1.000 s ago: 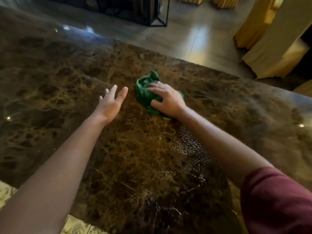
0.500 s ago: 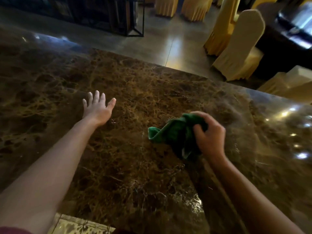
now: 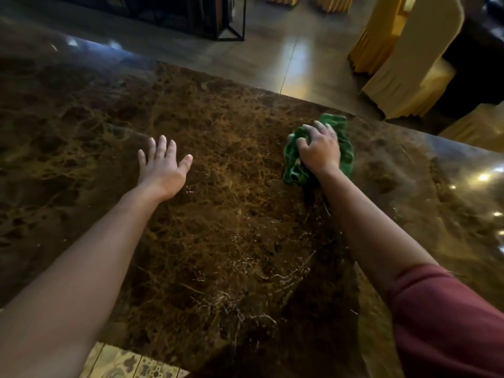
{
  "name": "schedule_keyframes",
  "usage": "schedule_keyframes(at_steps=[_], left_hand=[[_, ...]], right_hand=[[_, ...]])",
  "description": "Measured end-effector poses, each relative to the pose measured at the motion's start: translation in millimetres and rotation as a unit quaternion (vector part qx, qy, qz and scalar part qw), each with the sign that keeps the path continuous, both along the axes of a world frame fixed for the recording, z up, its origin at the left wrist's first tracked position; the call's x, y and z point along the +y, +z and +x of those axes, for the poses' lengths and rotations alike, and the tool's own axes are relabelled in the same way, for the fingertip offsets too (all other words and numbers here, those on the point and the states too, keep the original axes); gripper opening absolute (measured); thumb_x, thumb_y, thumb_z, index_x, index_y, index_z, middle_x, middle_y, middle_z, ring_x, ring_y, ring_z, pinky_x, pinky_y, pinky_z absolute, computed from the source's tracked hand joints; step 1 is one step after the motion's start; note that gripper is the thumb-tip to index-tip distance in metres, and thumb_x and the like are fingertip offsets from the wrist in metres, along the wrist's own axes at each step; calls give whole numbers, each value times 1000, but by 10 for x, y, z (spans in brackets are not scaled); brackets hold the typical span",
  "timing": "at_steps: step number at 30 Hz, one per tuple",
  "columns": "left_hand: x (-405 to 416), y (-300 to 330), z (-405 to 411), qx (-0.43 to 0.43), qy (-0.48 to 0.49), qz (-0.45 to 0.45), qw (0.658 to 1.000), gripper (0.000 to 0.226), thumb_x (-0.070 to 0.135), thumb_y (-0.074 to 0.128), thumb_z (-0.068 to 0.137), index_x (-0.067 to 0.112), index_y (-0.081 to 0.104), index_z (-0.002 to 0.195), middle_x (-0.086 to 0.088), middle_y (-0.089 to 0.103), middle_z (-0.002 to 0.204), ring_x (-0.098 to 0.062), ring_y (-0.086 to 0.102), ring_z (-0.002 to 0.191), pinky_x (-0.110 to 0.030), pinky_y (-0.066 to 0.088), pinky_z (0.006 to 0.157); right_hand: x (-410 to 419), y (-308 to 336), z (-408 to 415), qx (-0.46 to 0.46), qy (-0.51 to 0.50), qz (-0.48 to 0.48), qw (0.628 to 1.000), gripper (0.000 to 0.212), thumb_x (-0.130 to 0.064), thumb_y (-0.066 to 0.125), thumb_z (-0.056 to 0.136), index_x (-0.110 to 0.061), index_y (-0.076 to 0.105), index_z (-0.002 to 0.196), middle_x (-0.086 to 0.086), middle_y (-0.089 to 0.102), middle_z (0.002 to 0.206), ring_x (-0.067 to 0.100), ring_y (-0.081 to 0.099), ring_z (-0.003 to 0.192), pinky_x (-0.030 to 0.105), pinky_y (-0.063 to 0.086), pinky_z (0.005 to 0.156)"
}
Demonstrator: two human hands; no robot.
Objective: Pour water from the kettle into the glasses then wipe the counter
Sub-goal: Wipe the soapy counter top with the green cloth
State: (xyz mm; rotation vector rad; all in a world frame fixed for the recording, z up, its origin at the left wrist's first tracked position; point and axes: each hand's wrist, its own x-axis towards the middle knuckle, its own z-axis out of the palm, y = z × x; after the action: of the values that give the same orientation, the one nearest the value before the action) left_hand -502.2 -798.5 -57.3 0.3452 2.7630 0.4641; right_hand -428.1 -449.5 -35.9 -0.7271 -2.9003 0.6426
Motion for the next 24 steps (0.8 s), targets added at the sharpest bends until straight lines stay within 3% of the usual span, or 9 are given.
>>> schedule_keyframes(at_steps=[6, 12, 15, 18, 21, 24], left_hand=[[20, -24, -19, -7, 22, -1, 1000, 72, 57, 18, 106, 15, 6, 162, -4, -11, 170, -20, -21, 154, -46, -15, 123], [53, 64, -29, -10, 24, 15, 1000, 72, 58, 17, 105, 15, 10, 162, -4, -7, 170, -20, -17, 155, -46, -14, 123], [-32, 104, -13, -31, 29, 42, 998, 70, 57, 19, 106, 15, 17, 162, -3, -2, 171, -20, -14, 156, -46, -12, 124], [-40, 126, -24, -31, 17, 25, 999, 69, 55, 24, 106, 15, 15, 162, -3, -3, 171, -20, -13, 156, -46, -10, 124], [-5, 92, -10, -19, 11, 0, 1000, 72, 56, 25, 106, 14, 10, 162, -4, -6, 170, -21, -14, 156, -48, -10, 125], [-12, 79, -11, -22, 5, -1, 1000, 71, 55, 24, 106, 14, 9, 162, -4, -7, 170, -21, -16, 155, -48, -11, 125]], right_hand=[[-1142, -50, 348, 53, 304, -73, 948, 43, -26, 64, 87, -25, 73, 129, 1, 61, 148, 23, 45, 146, 47, 27, 126], [-1549, -113, 1508, 42, 418, -121, 899, 41, -25, 72, 85, -25, 74, 126, -4, 59, 150, 19, 36, 153, 47, 15, 130], [-1267, -157, 1946, 59, 346, -74, 933, 48, -36, 67, 84, -31, 69, 132, -6, 55, 154, 20, 31, 156, 55, 14, 129], [-616, -141, 1986, 54, 114, -2, 992, 67, -49, 59, 85, -26, 52, 148, 8, 39, 164, 32, 23, 157, 61, 21, 126], [65, -105, 1731, -2, -102, 9, 995, 82, -59, 55, 88, -15, 38, 156, 26, 22, 167, 45, 16, 156, 56, 16, 128], [171, -53, 1274, -22, -118, 4, 993, 72, -55, 52, 93, -12, 49, 151, 29, 26, 165, 44, 22, 154, 52, 18, 128]])
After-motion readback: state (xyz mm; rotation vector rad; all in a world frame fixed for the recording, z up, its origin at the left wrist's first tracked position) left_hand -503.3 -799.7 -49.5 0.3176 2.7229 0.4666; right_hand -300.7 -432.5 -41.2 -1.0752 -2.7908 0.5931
